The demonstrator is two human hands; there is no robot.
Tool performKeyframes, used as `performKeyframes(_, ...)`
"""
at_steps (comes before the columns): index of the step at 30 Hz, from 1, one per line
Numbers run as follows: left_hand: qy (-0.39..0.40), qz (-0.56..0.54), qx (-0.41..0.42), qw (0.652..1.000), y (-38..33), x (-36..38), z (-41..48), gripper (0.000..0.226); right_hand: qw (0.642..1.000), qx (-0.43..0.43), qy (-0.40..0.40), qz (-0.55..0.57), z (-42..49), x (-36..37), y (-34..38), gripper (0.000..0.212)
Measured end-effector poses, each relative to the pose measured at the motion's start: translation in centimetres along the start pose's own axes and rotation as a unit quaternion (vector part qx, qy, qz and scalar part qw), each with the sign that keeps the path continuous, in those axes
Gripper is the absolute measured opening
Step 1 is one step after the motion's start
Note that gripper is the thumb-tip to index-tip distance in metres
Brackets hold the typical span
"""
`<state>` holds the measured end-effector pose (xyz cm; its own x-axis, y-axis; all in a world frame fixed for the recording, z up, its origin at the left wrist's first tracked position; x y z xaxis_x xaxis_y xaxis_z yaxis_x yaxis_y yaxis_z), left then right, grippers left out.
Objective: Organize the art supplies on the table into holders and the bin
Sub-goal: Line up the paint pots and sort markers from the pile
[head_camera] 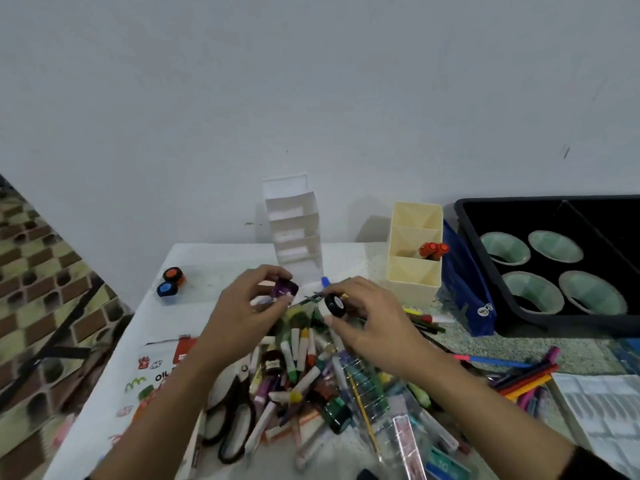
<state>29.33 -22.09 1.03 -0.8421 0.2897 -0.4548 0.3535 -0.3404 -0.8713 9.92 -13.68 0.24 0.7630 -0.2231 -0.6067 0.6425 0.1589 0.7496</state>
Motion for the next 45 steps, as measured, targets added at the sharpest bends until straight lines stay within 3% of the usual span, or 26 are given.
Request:
performKeyframes(5,-0.057,-0.008,-0.018,0.998,3.4,-7.5,0.3,0.022,0.997,-0.029,0.035,-0.058,3.4,4.3,2.8,0.040)
performKeyframes(10,-0.114,0.106,-0.022,0.987,8.0,-13.5,1.7,0.030,0.996,-0.039,0.055,-0.055,7.3,9.3,4.7,0.036)
performKeyframes(16,-0.047,0.186,0.047,0.980,12.7,-14.9,5.1,0.030,0.996,-0.041,0.039,-0.064,12.0,15.3,4.6,0.032)
performKeyframes(24,-0.041,0.216,0.080,0.972,17.2,-15.0,6.3,0.030,0.997,0.000,0.043,-0.068,15.8,20.7,3.9,0.039)
performKeyframes(27,-0.072,0.271,0.103,0.954,17.8,-14.9,6.0,0.027,0.995,-0.005,0.059,-0.086,16.2,22.2,4.1,0.040)
performKeyframes(35,-0.077,0.290,0.098,0.949,17.9,-15.0,5.8,0.021,0.994,0.011,0.062,-0.084,16.8,22.5,3.9,0.037)
performKeyframes(41,-0.026,0.294,0.064,0.953,17.7,-15.4,6.3,0.024,0.995,0.000,0.083,-0.060,16.4,22.8,4.6,0.029)
performKeyframes(45,-0.016,0.300,0.087,0.950,17.4,-15.6,6.1,0.022,0.995,0.004,0.062,-0.079,16.5,23.3,4.7,0.020)
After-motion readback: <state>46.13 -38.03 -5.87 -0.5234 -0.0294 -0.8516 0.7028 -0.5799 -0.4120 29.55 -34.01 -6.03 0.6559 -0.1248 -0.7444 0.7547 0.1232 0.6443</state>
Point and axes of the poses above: each hand's wrist, its own z-axis towards the middle knuckle, its own x-axis out of the palm, y = z × x, the point moved 4 cm from there along z, towards the middle knuckle, and after that the axes turned 4 degrees about -y, right-handed, at the moved point
